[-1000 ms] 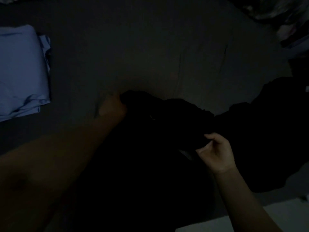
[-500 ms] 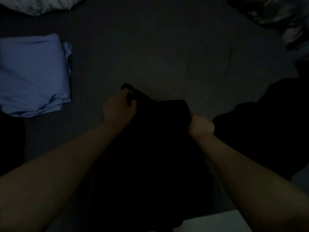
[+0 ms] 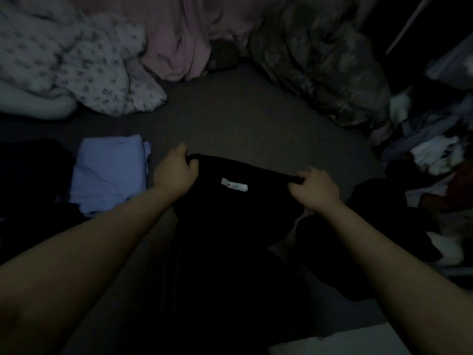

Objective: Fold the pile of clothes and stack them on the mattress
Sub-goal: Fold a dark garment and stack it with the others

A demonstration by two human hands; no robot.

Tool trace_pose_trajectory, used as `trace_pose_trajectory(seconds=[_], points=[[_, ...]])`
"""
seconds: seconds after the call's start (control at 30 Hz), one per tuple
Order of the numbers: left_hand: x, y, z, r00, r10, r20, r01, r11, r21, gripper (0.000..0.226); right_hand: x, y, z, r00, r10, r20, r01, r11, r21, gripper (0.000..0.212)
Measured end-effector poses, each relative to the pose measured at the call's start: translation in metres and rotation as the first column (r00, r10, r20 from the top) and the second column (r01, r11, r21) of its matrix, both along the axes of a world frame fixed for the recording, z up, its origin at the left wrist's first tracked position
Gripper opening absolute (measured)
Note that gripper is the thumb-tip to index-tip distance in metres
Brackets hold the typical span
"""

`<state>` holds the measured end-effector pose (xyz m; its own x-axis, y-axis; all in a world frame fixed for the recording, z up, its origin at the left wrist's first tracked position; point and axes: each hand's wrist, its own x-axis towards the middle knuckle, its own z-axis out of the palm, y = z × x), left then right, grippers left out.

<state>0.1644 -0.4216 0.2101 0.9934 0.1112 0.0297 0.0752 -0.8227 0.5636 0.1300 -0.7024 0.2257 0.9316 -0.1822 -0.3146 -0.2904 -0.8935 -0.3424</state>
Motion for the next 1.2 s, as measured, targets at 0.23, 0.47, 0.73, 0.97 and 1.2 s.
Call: trace_pose_trajectory(seconds=[0.23, 0.47, 0.73, 0.97, 1.2], points=[[0.016, 0.02, 0.139, 0.988, -0.138, 0.067, 0.151, 0.958, -0.245, 0.018, 0.021, -0.005, 0.152, 0.988, -0.065, 0.139, -0.037, 0.778, 0.627, 0.009], [-0.002, 0.048, 0.289, 0.901, -0.419, -0.115, 0.39, 0.896, -0.212, 0.057, 0.01, -0.008, 0.296, 0.974, 0.083, 0.21, -0.206, 0.707, 0.676, 0.037], [-0.014, 0.062, 0.387, 0.855, -0.5, 0.135, 0.454, 0.849, 0.27, 0.059, -0.001, -0.013, 0.417, 0.845, 0.374, 0.383, -0.424, 0.904, 0.053, 0.045], [-0.017, 0.054, 0.457, 0.887, -0.22, 0.406, 0.24, 0.971, 0.002, 0.022, -0.006, 0.001, 0.475, 0.674, 0.231, 0.702, -0.322, 0.947, -0.003, 0.011], [-0.018, 0.055, 0.51, 0.851, 0.045, 0.523, 0.258, 0.832, -0.491, 0.031, 0.002, 0.006, 0.514, 0.507, 0.004, 0.862, -0.184, 0.977, 0.104, 0.027]])
